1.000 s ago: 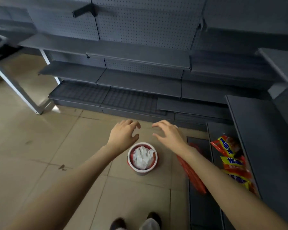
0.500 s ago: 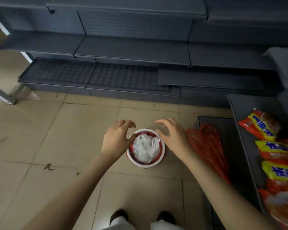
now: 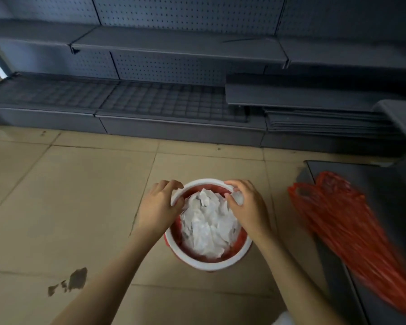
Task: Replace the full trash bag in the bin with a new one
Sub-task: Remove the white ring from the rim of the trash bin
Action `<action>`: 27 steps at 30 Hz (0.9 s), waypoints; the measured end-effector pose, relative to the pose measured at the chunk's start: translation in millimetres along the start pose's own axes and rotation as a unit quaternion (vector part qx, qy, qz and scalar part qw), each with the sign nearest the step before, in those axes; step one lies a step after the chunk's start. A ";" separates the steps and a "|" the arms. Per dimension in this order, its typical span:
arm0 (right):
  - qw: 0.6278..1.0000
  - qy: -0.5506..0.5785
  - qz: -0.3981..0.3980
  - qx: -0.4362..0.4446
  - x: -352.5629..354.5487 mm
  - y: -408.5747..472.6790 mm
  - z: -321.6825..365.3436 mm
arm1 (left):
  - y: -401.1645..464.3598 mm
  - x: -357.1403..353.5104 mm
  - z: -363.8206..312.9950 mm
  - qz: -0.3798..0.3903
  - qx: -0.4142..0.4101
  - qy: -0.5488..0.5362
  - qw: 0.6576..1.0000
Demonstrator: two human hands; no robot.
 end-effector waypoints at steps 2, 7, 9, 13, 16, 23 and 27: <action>1.000 -0.015 -0.013 -0.010 -8.9 -7.2 -20.2 | -2.1 -10.7 12.7 -0.007 0.001 0.011 1.000; 0.994 -0.107 -0.016 -0.003 -2.5 -18.5 -41.1 | -13.3 -37.1 46.1 0.037 0.058 0.030 0.997; 0.992 -0.122 -0.022 -0.002 10.1 -22.8 -41.9 | -13.9 -40.0 44.3 0.044 0.046 0.055 0.996; 0.985 -0.166 0.002 -0.040 23.0 -40.4 -63.8 | -13.0 -40.3 28.9 0.029 -0.017 0.099 0.994; 0.974 -0.198 0.070 -0.085 12.1 -49.7 -84.4 | -21.5 -55.2 37.2 0.049 -0.015 0.141 0.989; 0.965 -0.190 0.133 -0.118 -15.8 -48.1 -96.5 | -21.8 -67.7 42.4 0.080 0.032 0.129 0.988; 0.968 -0.179 0.117 -0.133 -17.5 -49.5 -95.5 | -30.5 -67.5 48.1 0.093 0.016 0.124 0.988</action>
Point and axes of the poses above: each hand's wrist, its own y-axis towards the middle knuckle, its own x-axis out of the back of the hand, z = x × y, the point moved 10 cm from there along y, towards the middle knuckle, and after that the axes turned 6 degrees about x, right-handed, at the moved point
